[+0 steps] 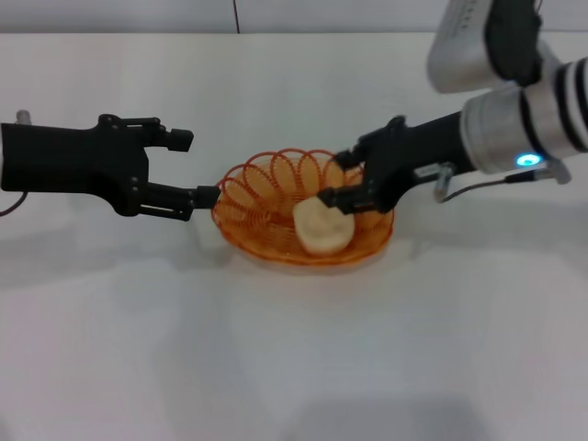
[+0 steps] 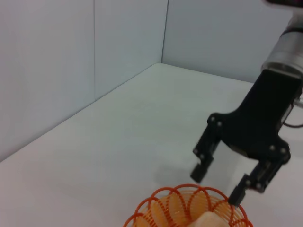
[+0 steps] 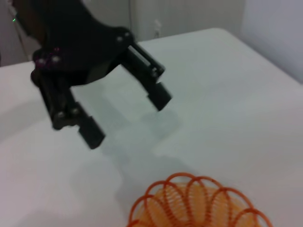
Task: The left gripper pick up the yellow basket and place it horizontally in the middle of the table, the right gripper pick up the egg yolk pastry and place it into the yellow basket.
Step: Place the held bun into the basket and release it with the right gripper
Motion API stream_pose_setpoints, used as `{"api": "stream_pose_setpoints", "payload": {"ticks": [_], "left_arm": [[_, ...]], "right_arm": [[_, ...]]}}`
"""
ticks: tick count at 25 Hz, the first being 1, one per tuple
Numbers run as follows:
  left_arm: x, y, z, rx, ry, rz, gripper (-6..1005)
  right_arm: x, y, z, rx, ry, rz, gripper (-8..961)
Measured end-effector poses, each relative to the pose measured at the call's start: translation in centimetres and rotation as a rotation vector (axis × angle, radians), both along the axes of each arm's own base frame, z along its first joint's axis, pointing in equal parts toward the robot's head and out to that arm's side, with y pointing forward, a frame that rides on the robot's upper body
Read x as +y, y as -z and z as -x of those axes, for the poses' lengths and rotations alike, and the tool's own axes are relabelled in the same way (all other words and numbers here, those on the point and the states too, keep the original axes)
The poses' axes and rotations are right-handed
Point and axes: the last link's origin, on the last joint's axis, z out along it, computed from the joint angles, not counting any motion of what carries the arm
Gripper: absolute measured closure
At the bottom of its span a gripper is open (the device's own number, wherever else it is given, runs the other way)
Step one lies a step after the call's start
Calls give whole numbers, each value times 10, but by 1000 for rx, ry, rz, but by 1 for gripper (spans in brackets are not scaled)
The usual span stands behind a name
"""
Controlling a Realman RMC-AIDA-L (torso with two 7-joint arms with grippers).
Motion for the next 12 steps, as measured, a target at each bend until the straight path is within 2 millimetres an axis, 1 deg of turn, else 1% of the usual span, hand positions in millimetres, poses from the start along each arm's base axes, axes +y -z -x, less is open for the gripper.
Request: {"api": "stream_pose_setpoints", "payload": {"ticks": [3, 6, 9, 12], "left_arm": [[0, 0, 0, -3, 5, -3, 114], [0, -1, 0, -5, 12, -7, 114], [-1, -3, 2, -5, 16, -11, 114], [-4, -4, 5, -2, 17, -14, 114]], "right_arm": [[-1, -14, -6, 35, 17, -47, 604], [-7, -31, -17, 88, 32, -88, 503], [-15, -43, -30, 143, 36, -103, 258], [-26, -54, -40, 198, 24, -87, 201]]}}
